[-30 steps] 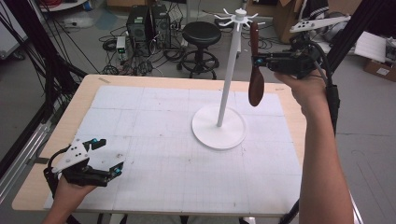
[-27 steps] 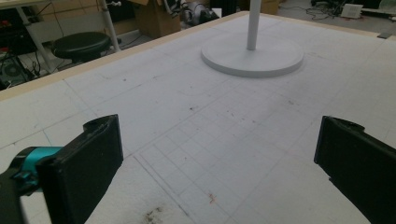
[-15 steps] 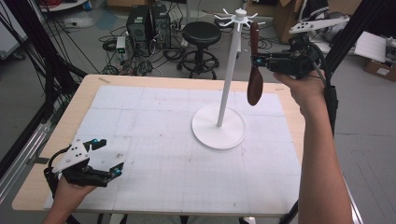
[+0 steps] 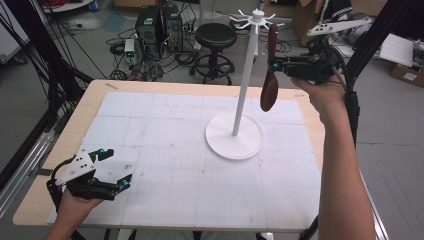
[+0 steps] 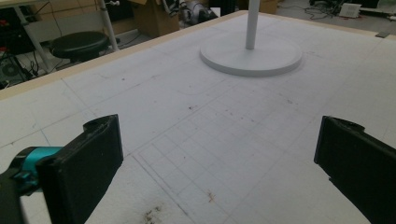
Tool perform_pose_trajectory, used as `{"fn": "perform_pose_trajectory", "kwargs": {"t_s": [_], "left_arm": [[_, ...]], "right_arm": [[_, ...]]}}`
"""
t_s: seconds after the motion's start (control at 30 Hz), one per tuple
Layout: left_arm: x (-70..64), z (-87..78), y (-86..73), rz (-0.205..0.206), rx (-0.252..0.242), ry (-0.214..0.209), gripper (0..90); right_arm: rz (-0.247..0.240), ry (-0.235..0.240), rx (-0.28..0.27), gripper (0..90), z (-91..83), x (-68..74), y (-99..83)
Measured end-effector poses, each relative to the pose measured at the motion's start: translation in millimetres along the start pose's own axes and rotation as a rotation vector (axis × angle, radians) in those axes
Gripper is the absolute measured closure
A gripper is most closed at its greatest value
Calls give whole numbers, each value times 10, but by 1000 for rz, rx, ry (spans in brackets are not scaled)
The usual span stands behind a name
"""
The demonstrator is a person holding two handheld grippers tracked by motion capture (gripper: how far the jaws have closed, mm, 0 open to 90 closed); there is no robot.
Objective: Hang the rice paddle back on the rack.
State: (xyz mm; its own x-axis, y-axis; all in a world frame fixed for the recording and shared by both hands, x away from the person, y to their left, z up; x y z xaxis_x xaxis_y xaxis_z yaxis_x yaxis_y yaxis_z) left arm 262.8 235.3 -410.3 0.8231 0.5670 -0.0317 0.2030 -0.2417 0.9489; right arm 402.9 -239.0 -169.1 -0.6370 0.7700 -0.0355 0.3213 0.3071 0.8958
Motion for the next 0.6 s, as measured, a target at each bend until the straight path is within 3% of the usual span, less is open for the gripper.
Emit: {"fn": "perform_pose_trajectory", "kwargs": {"t_s": [0.27,0.5,0.6], "left_arm": [[4,-8,-2,0,2,2,17],[2,-10,-2,-1,0,3,17],[5,-14,-2,3,1,3,17]], "right_arm": [[9,-9,7,741,23,-9,-8],[16,-20,-5,620,0,-29,-9],[24,-22,3,524,-5,-9,-35]]}}
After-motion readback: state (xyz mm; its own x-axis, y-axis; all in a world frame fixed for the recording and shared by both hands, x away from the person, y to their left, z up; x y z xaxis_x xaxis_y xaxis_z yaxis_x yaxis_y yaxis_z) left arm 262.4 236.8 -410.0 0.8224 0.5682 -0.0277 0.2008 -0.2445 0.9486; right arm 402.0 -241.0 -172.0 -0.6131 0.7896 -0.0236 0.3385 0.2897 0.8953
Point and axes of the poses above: each handheld gripper's, and its own axes: z roughly forward along the jaws, y roughly out of its top, x roughly to its left, the point moved 4 cm from there along z, roughly forward along the jaws, and after that the axes turned 10 degrees about -y, right-handed, at the moved point
